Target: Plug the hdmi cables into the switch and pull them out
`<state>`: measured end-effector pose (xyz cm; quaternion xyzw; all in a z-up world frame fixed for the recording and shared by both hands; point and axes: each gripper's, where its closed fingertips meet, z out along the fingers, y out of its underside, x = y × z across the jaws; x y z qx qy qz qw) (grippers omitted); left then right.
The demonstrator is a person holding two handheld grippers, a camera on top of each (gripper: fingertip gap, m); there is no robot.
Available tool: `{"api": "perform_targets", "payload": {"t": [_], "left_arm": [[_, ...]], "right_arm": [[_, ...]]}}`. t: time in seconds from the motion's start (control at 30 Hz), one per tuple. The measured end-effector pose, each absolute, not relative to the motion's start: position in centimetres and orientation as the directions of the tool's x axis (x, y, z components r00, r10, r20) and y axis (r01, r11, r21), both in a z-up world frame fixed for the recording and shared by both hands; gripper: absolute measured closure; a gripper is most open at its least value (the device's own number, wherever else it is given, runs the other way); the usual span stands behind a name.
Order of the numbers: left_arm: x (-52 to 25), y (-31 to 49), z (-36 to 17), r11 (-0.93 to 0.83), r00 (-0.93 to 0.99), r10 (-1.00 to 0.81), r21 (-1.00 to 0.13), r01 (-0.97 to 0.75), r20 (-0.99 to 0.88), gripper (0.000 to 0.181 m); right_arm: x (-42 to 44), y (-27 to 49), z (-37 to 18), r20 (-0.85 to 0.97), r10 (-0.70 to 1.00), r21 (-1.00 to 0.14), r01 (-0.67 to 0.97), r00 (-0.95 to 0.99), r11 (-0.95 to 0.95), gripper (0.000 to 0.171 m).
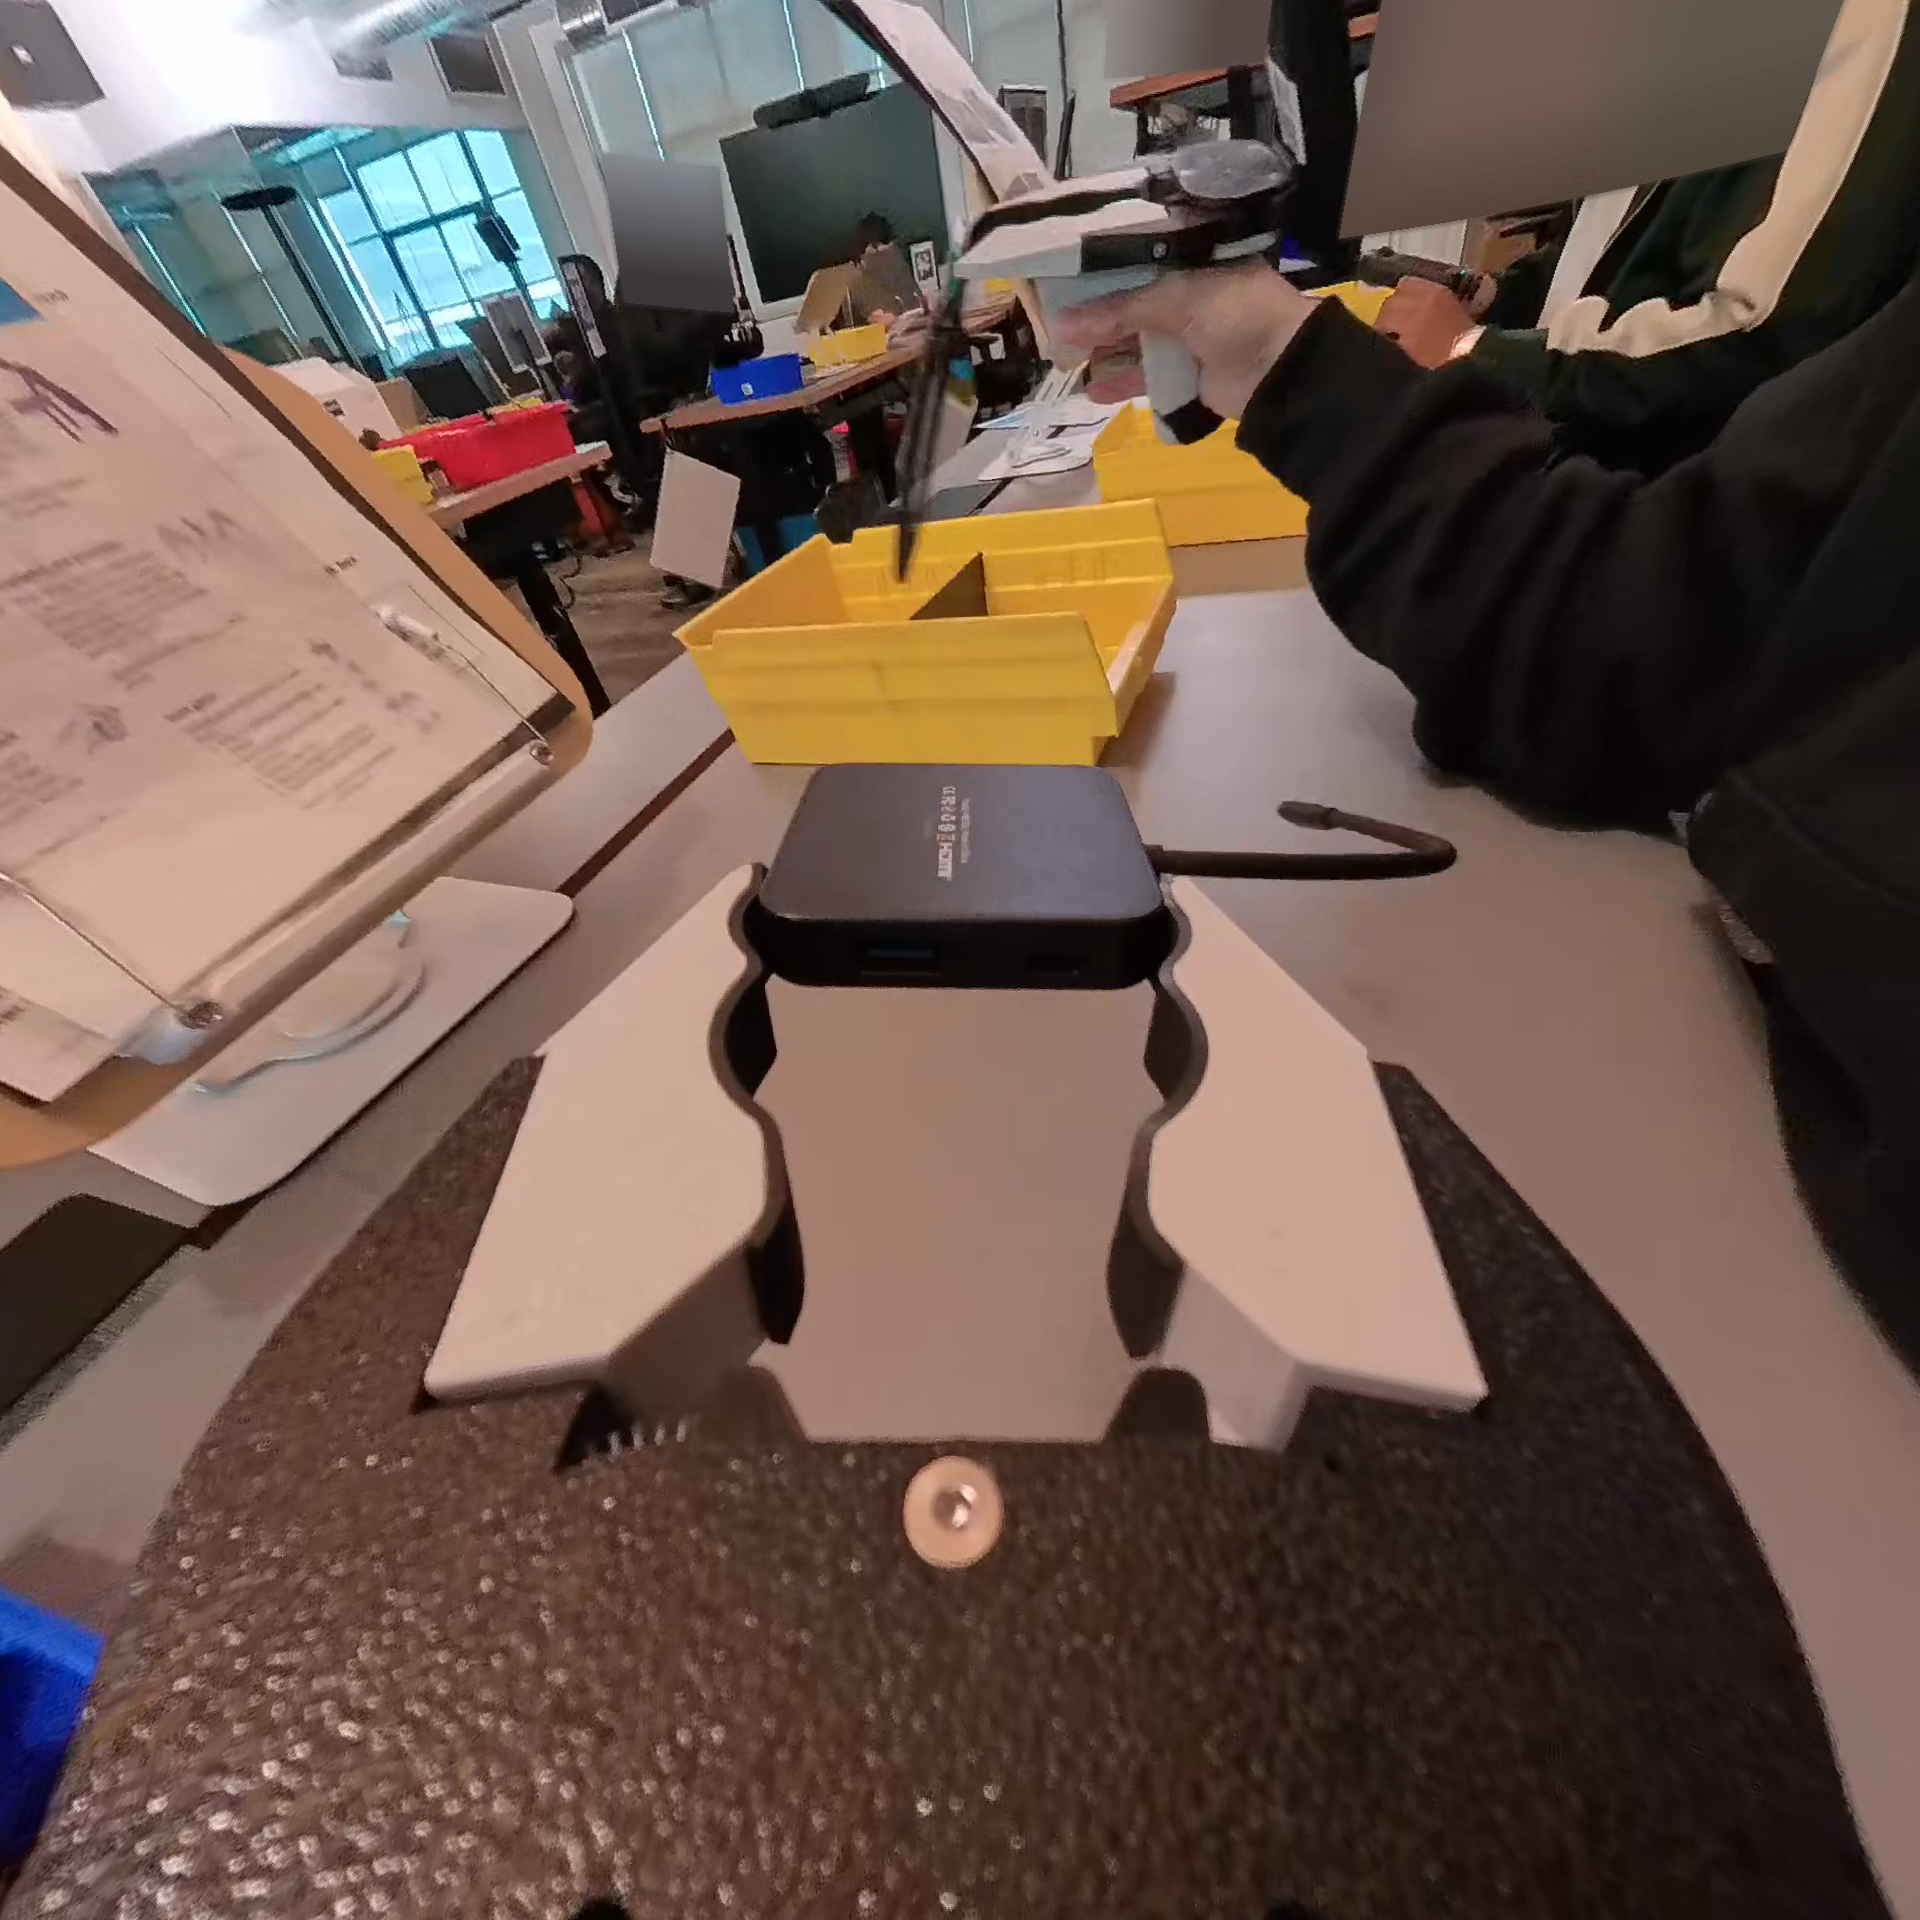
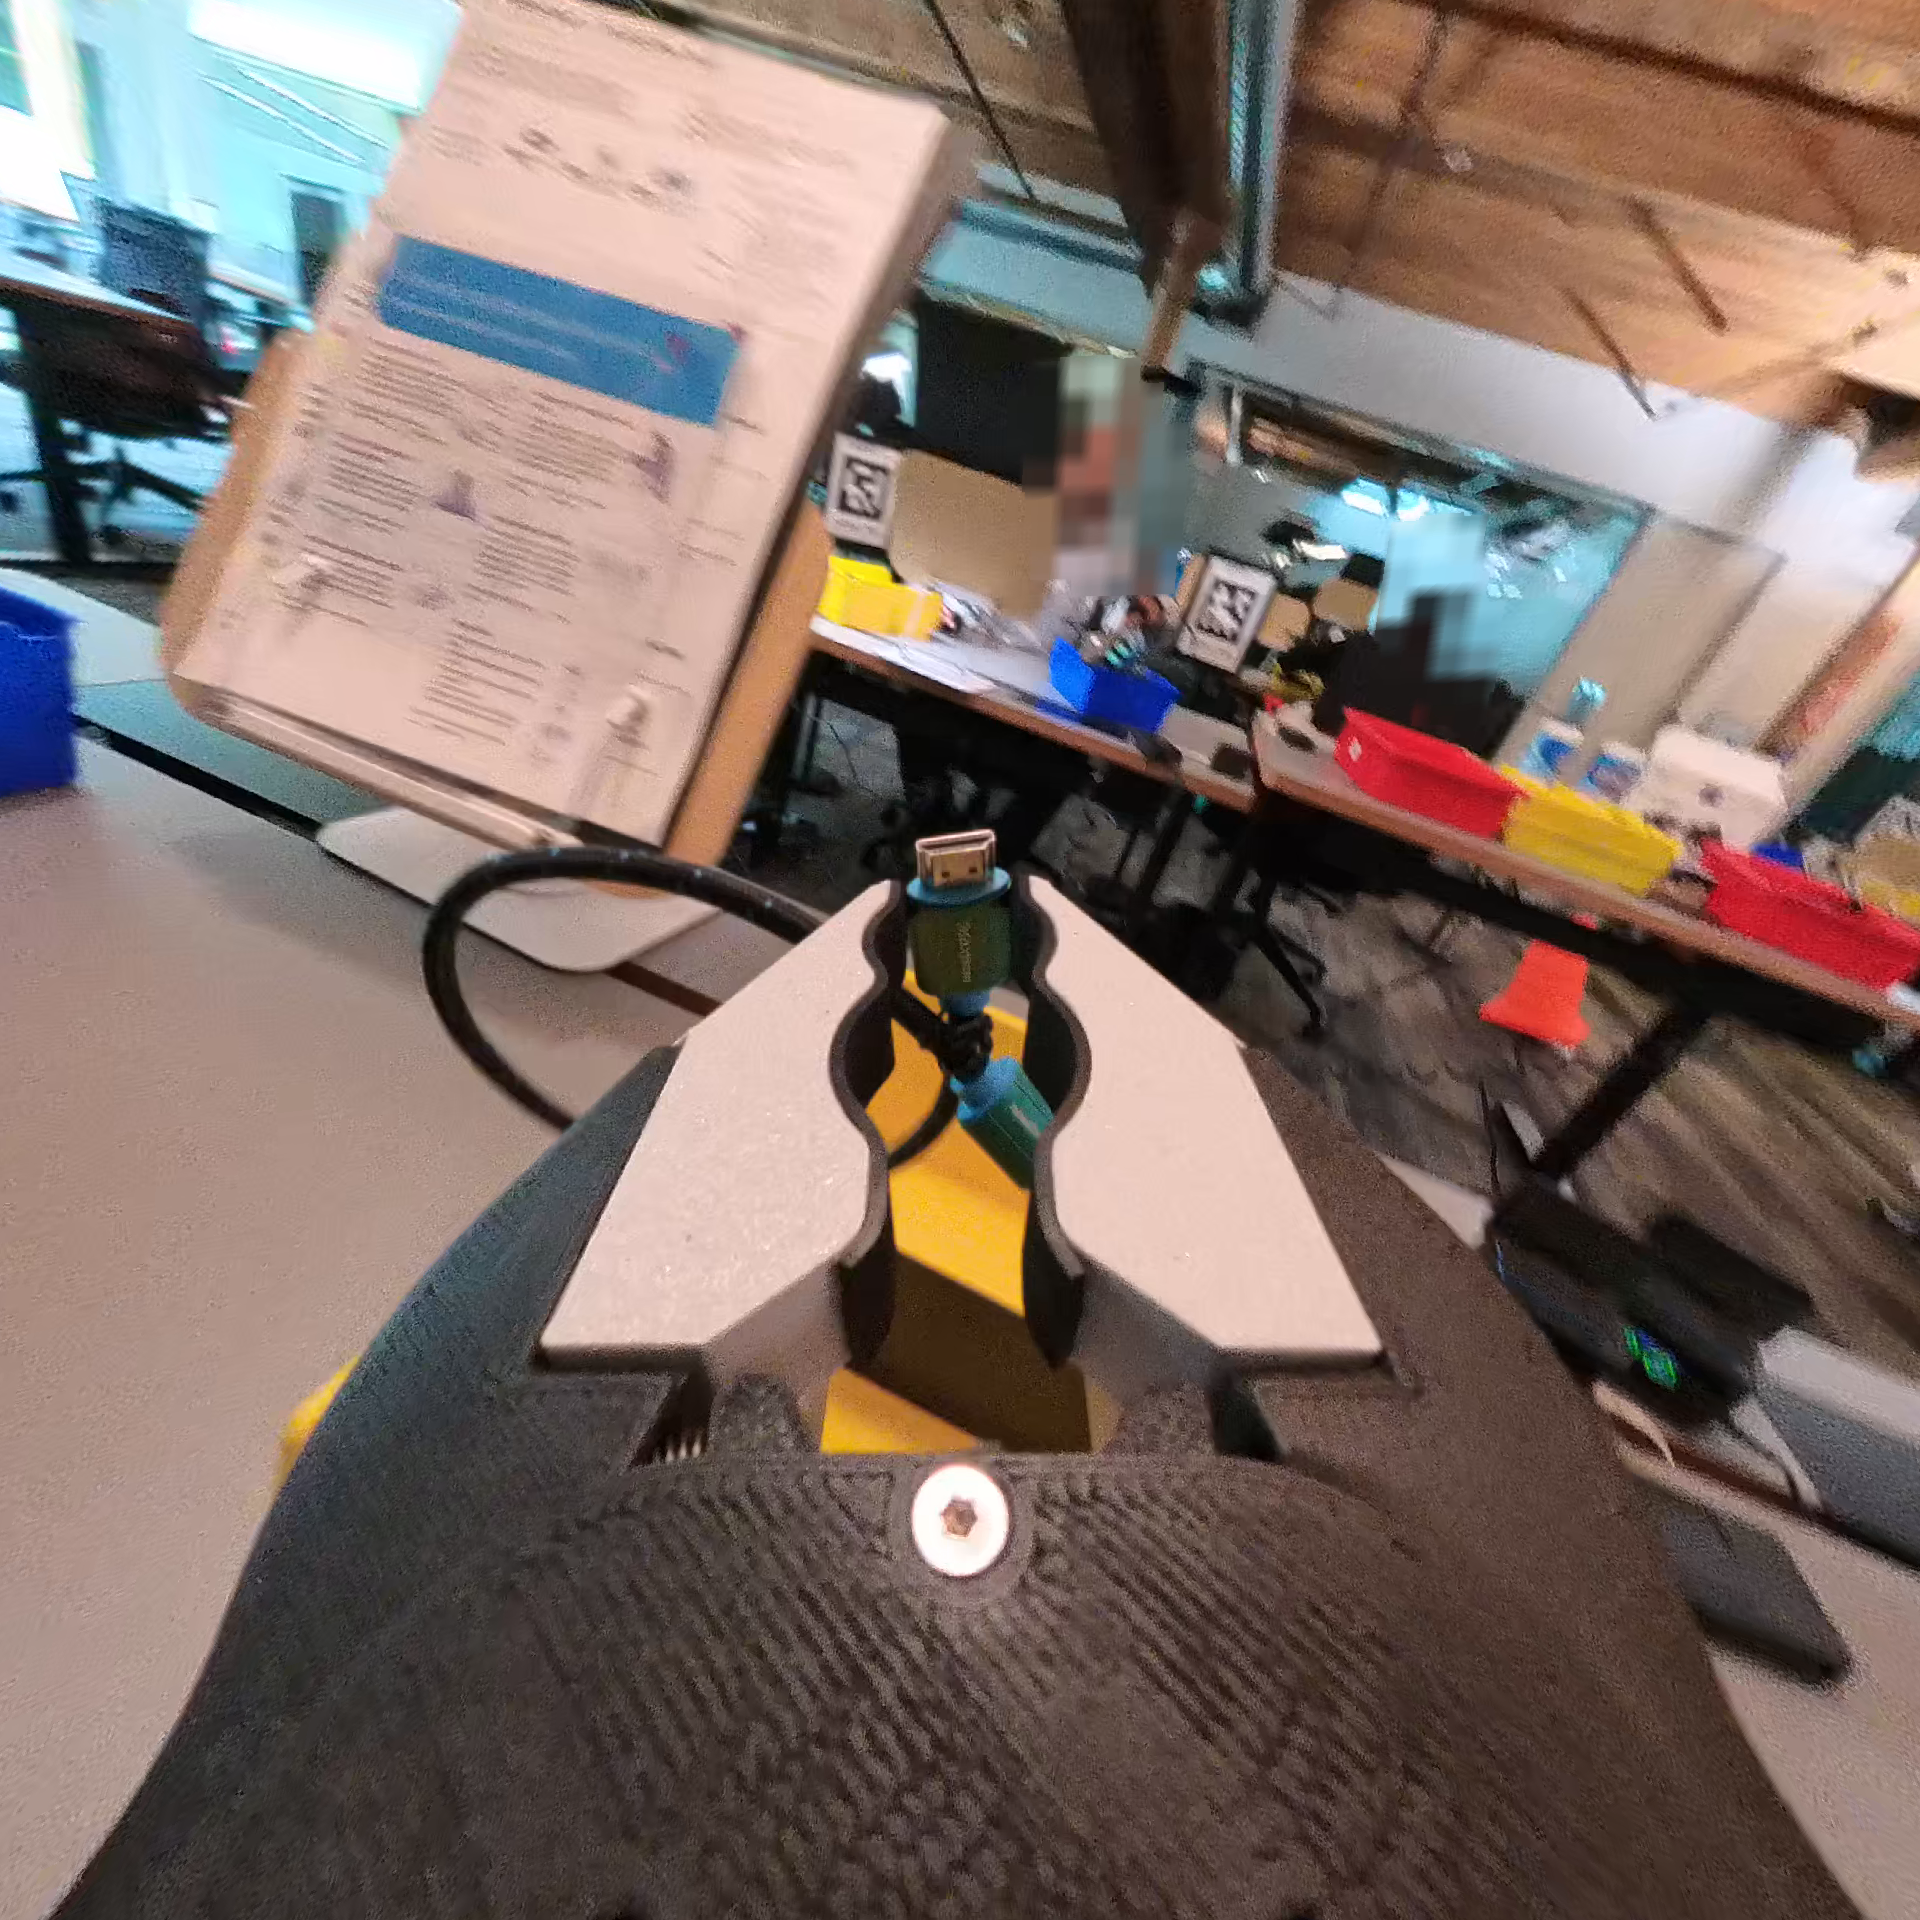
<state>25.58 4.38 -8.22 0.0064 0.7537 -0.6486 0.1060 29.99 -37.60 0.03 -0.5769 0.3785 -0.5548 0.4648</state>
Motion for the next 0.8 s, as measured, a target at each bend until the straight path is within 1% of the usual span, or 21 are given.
{"api": "perform_targets", "payload": {"t": [0.07, 0.17, 0.23, 0.33, 0.47, 0.57, 0.63, 0.67, 0.7, 0.73, 0.77, 0.8], "left_arm": [[26.0, 3.7, -8.4, 0.141, -0.982, -0.123, -0.982, 0.127, -0.144, 0.112], [26.3, 2.6, -8.1, 0.101, -0.988, -0.102, -0.989, 0.109, -0.119, 0.112], [26.4, 1.9, -8.2, 0.097, -0.990, -0.091, -0.990, 0.102, -0.111, 0.112], [26.2, 1.1, -8.6, 0.105, -0.992, -0.072, -0.990, 0.098, -0.106, 0.112], [26.2, 0.6, -8.8, 0.109, -0.993, -0.070, -0.990, 0.089, -0.097, 0.112], [26.1, 0.5, -8.7, 0.106, -0.993, -0.070, -0.990, 0.088, -0.096, 0.112], [26.1, 0.6, -8.8, 0.116, -0.993, -0.072, -0.989, 0.088, -0.097, 0.112], [26.2, 0.7, -8.8, 0.121, -0.992, -0.075, -0.989, 0.088, -0.098, 0.112], [26.2, 0.8, -8.8, 0.122, -0.992, -0.077, -0.989, 0.088, -0.098, 0.112], [26.2, 0.9, -8.7, 0.120, -0.992, -0.078, -0.989, 0.088, -0.098, 0.112], [26.2, 1.0, -8.7, 0.116, -0.992, -0.081, -0.990, 0.085, -0.095, 0.112], [26.2, 1.1, -8.6, 0.111, -0.992, -0.083, -0.990, 0.081, -0.091, 0.112]], "right_arm": [[29.4, -40.3, -1.8, 0.209, -0.974, -0.978, 0.027, 0.090, -0.207, 0.153], [28.8, -43.8, -4.4, 0.074, -0.997, -0.994, -0.078, 0.011, -0.075, 0.153], [28.8, -44.9, -6.1, 0.070, -0.997, -0.985, -0.161, -0.028, -0.064, 0.153], [29.7, -44.6, -8.3, 0.128, -0.992, -0.954, -0.274, -0.015, -0.119, 0.154], [30.4, -44.2, -12.4, 0.180, -0.984, -0.857, -0.490, 0.004, -0.159, 0.153], [30.6, -43.8, -14.0, 0.103, -0.995, -0.831, -0.550, -0.001, -0.085, 0.153], [30.2, -44.0, -15.6, 0.078, -0.997, -0.779, -0.625, -0.020, -0.048, 0.152], [29.8, -44.7, -16.4, 0.109, -0.993, -0.742, -0.668, -0.043, -0.053, 0.146], [29.3, -45.6, -16.9, 0.162, -0.983, -0.709, -0.703, -0.081, -0.059, 0.132], [28.9, -46.0, -17.0, 0.200, -0.976, -0.686, -0.723, -0.089, -0.075, 0.126], [28.9, -46.0, -16.6, 0.219, -0.972, -0.689, -0.719, -0.085, -0.092, 0.122], [29.0, -46.0, -15.8, 0.238, -0.966, -0.711, -0.695, -0.099, -0.104, 0.111]]}}
